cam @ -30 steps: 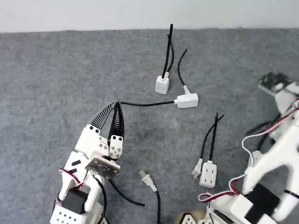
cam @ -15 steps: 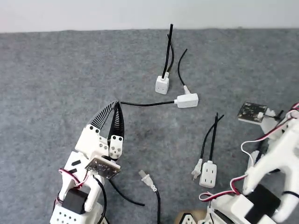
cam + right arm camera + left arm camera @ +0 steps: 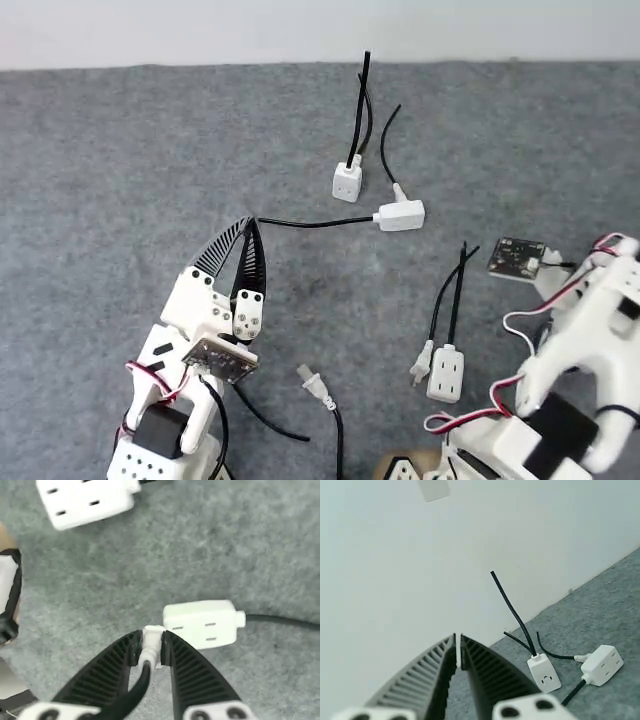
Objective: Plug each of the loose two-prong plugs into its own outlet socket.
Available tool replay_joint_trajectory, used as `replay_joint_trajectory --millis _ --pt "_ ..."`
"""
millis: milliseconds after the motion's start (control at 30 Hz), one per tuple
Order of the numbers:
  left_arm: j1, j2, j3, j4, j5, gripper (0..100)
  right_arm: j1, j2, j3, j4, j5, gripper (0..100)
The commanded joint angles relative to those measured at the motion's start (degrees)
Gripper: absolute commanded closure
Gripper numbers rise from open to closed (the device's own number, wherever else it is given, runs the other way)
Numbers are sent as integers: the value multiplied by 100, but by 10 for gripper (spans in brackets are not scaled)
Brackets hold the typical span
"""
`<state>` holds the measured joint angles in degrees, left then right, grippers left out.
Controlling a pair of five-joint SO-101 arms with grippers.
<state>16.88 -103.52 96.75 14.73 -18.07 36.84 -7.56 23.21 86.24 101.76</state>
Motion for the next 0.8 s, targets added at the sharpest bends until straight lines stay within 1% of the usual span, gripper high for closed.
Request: replay_joint_trajectory --millis 0,167,333,433,600,700,767 --pt "273 -70 -40 88 26 987 -576 -303 -246 4 -615 990" --pt "308 -70 -40 114 35 987 -1719 -927 -1011 435 -1582 990" --pt "360 -70 -40 79 26 987 -3160 -1666 -2136 488 -3226 990" --pt "536 -79 -48 70 9 987 -3837 -2009 -2725 497 -4044 990" --pt "1196 -79 -92 -246 -53 987 -4778 -2369 -3393 488 -5275 990" --pt "1881 -79 -127 -273 -642 987 -5420 -2510 -3657 479 -5899 990" --pt "2215 -79 -110 -273 -1081 987 -5815 -2554 -3842 488 -6207 990"
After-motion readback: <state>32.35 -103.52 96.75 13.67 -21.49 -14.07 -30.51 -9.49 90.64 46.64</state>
